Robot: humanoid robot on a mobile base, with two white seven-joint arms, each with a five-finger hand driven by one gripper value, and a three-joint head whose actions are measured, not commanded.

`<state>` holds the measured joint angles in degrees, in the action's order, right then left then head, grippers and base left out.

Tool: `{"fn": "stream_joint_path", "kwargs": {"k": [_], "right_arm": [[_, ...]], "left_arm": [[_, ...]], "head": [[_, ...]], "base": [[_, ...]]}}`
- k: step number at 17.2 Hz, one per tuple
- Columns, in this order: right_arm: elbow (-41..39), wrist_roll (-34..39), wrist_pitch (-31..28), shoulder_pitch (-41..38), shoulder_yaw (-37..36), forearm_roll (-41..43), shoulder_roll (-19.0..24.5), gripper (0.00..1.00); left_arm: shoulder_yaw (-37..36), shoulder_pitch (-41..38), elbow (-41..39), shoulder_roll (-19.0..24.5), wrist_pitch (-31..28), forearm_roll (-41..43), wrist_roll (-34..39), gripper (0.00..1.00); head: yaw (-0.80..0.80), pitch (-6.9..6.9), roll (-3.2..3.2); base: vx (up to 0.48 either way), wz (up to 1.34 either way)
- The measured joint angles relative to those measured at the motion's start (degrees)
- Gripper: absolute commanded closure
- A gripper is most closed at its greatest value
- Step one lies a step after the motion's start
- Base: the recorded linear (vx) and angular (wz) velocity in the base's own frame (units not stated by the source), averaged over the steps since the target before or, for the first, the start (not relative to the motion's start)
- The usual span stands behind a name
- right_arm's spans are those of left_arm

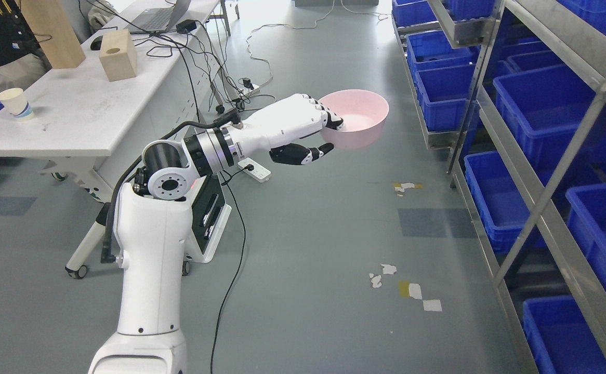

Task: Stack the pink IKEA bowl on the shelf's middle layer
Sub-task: 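Hold the pink bowl raised in the left hand while driving to the other shelf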

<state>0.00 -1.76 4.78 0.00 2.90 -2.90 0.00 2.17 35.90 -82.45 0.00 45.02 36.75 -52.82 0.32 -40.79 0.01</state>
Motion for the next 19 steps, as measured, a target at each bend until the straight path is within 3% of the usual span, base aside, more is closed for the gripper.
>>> {"fn": "stream_joint_path", "kwargs": {"k": [9, 19], "right_arm": [[0.0, 0.28, 0.0, 0.03, 0.0, 0.0, 0.0, 0.0], [0.0, 0.62, 0.0, -0.02, 0.0, 0.0, 0.0, 0.0]], "left_arm": [[-0.43, 0.4, -0.18, 0.01, 0.0, 0.22, 0.14, 0.98], [-1.31, 1.52, -0.16, 0.0, 0.0, 0.29, 0.17, 0.97]], "head": [[0.0, 0.0, 0.0], [0.0, 0.0, 0.0]], "base": [[0.29, 0.35], [0.2, -0.23]]}}
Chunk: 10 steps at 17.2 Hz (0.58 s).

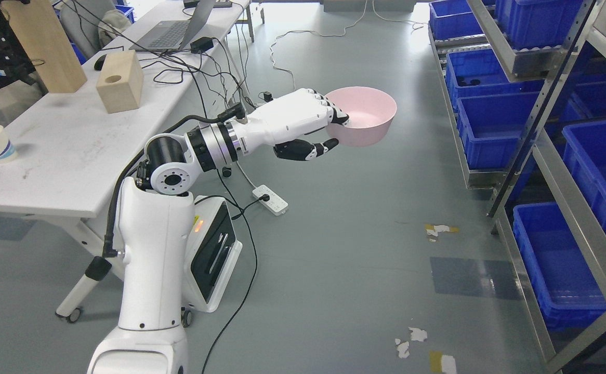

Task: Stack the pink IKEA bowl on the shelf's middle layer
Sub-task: 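Hold the pink bowl raised in the left hand while driving to the other shelf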

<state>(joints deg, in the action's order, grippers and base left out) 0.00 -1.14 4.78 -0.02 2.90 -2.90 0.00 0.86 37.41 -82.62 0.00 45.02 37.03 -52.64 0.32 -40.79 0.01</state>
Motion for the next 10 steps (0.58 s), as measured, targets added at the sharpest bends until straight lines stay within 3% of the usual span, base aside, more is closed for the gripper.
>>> {"fn": "stream_joint_path", "kwargs": {"k": [10], "right_arm": [[0.0, -0.36, 0.0, 0.02, 0.0, 0.0, 0.0, 0.0]], "left_arm": [[-0.85, 4.04, 1.06, 0.0, 0.0, -0.26, 0.31, 0.97]], "head": [[0.0, 0.0, 0.0]], "base": [[0.149, -0.11]]}}
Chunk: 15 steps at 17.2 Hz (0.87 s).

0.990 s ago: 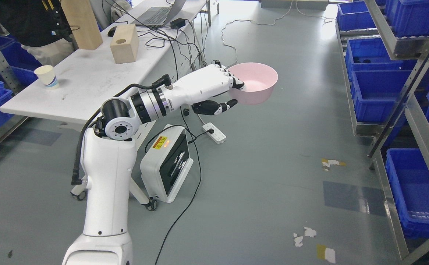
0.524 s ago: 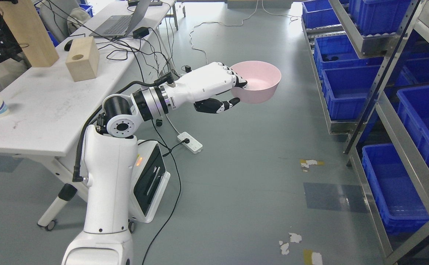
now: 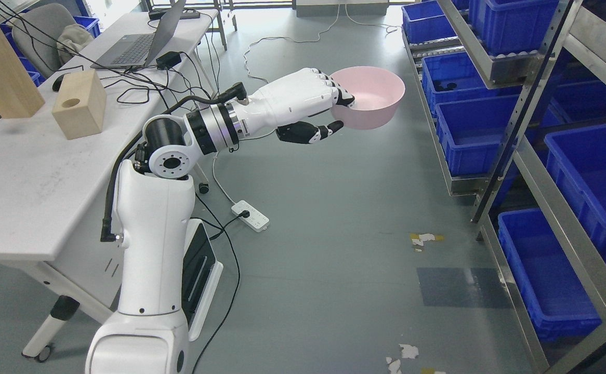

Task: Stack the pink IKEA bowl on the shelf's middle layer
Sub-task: 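Hold the pink bowl raised in the left hand while driving to the other shelf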

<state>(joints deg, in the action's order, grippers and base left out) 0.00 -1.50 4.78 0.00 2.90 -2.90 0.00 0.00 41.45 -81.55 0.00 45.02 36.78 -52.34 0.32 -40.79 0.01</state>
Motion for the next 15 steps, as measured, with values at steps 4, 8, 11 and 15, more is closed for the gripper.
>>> {"fn": "stream_joint_path", "kwargs": {"k": [4, 8, 11, 15], "right_arm": [[0.0, 0.0, 0.0, 0.01, 0.0, 0.0, 0.0, 0.0], [0.0, 0.0, 0.0, 0.01, 0.0, 0.0, 0.0, 0.0], [0.0, -0.02, 0.0, 0.01, 0.0, 0.0, 0.0, 0.0], [0.0, -0.03, 0.0, 0.01, 0.0, 0.0, 0.0, 0.0]], "left_arm": [[-1.21, 1.02, 0.63, 0.0, 0.0, -0.14, 0.88, 0.97], [-2.28, 1.59, 1.05, 0.0, 0.0, -0.55, 1.37, 0.97], [-3.07, 1.83, 1.24, 0.0, 0.0, -1.09, 1.72, 0.97], [-4.28, 2.06, 1.42, 0.0, 0.0, -2.36, 2.01, 0.97]], "head": [[0.0, 0.0, 0.0], [0.0, 0.0, 0.0], [0.0, 0.0, 0.0], [0.0, 0.0, 0.0]], "base": [[0.101, -0.07], [0.086, -0.32], [0.049, -0.56], [0.035, -0.86]]}}
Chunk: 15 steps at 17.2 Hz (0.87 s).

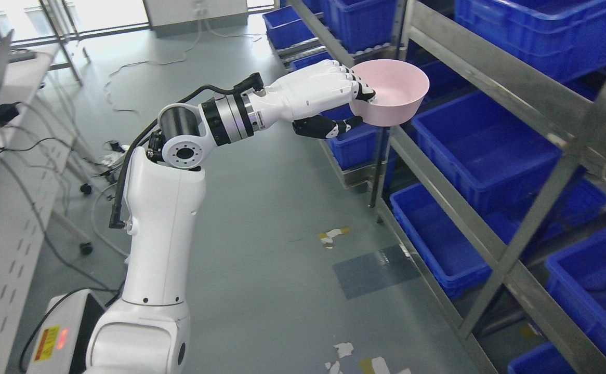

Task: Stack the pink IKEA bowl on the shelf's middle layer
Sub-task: 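Hold the pink bowl raised in the left hand while driving to the other shelf, then lower the pink bowl into the other pink bowl on the tray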

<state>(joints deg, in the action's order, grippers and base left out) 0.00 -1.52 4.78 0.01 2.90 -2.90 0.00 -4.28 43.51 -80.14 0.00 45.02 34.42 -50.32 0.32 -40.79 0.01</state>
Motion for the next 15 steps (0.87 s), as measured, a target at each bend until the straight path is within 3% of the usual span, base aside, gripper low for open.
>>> {"fn": "stream_joint_path", "kwargs": {"k": [7, 15], "right_arm": [[0.0, -0.06, 0.0, -0.02, 0.0, 0.0, 0.0, 0.0], [0.0, -0.13, 0.0, 0.0, 0.0, 0.0, 0.0, 0.0]], "left_arm": [[-0.78, 3.97, 0.3, 0.0, 0.0, -1.33, 1.43, 0.97], [4.41, 7.22, 1.29, -0.01, 0.0, 11.83, -2.95, 0.97]], "head": [[0.0, 0.0, 0.0], [0.0, 0.0, 0.0]], "base": [[0.028, -1.22], [0.071, -0.91]]}}
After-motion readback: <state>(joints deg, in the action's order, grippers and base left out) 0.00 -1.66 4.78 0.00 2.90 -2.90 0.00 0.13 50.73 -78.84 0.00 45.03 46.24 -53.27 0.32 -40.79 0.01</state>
